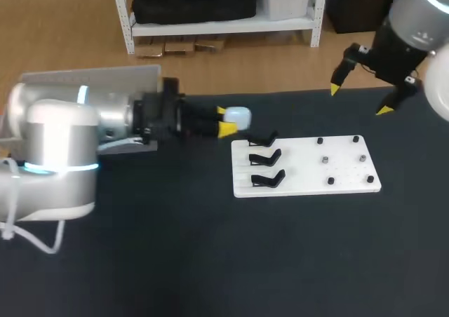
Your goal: Pick up each earbud case from the left stands, insert the matching earbuds, close the lid, and place the case in the box.
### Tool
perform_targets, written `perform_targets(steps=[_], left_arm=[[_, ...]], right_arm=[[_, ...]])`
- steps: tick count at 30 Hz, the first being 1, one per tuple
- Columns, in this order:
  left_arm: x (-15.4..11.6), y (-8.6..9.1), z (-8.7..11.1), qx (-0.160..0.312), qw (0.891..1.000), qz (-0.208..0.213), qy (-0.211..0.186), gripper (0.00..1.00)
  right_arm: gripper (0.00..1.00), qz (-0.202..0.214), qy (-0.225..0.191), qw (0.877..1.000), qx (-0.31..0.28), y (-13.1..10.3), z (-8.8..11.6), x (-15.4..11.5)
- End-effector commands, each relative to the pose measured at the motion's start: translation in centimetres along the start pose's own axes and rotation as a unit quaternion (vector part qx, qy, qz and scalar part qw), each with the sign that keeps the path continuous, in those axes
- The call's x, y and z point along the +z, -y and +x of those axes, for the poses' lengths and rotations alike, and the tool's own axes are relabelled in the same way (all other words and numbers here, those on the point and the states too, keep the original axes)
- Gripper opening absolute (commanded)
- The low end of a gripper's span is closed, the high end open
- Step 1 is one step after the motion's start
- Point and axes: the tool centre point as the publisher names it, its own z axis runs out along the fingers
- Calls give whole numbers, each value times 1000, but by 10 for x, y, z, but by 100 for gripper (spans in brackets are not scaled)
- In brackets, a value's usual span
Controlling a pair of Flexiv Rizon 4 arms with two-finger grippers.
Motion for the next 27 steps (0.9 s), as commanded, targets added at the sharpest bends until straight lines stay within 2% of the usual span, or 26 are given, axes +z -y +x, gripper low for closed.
perform_targets(steps=[1,11,19,23,27], left_arm=[[-56,-3,-6,-13,998,-66,0,0],[-132,-61,-5,-62,986,-151,-24,0],[-180,-114,24,-109,967,-215,-78,0],[-193,-139,40,-134,960,-239,-67,0],[-195,-160,52,-137,958,-241,-73,0]], right_arm=[[100,-1,42,999,1,3,4,-1],[100,-1,42,999,1,3,4,-1],[100,-1,42,999,1,3,4,-1],[100,-1,42,999,1,3,4,-1],[100,-1,42,999,1,3,4,-1]])
